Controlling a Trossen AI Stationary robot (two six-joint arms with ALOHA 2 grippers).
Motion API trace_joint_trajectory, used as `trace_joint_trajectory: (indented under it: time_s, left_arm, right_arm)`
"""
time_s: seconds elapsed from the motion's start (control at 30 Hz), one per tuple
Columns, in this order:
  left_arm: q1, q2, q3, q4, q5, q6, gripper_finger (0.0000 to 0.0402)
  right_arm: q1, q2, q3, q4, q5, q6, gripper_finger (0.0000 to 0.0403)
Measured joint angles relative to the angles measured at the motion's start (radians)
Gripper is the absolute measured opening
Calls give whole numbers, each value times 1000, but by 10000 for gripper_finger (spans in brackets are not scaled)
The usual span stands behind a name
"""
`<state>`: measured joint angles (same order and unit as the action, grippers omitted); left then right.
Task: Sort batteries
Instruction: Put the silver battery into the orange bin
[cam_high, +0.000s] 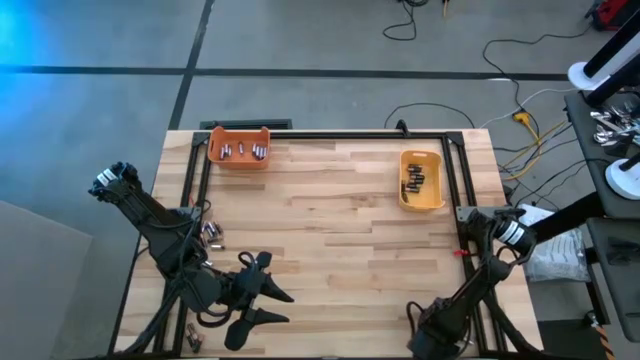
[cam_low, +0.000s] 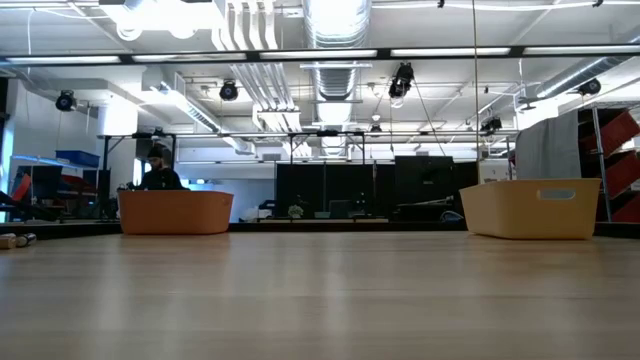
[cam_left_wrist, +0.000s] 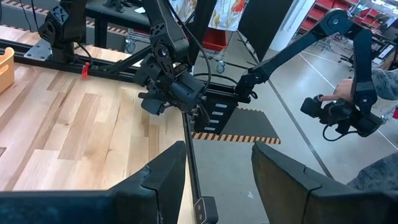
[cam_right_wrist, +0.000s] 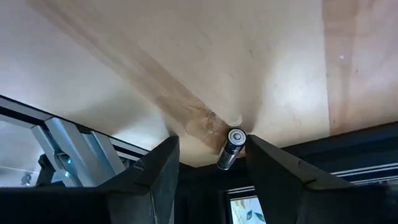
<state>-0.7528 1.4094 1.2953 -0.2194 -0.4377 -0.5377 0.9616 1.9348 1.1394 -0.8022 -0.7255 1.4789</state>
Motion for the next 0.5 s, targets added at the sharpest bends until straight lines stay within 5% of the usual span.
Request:
trace_joint_trajectory:
  time_s: [0.5]
  left_arm:
    - [-2, 0, 0, 2, 1, 1, 164]
  right_arm:
    - [22, -1, -7, 9, 40, 15, 83]
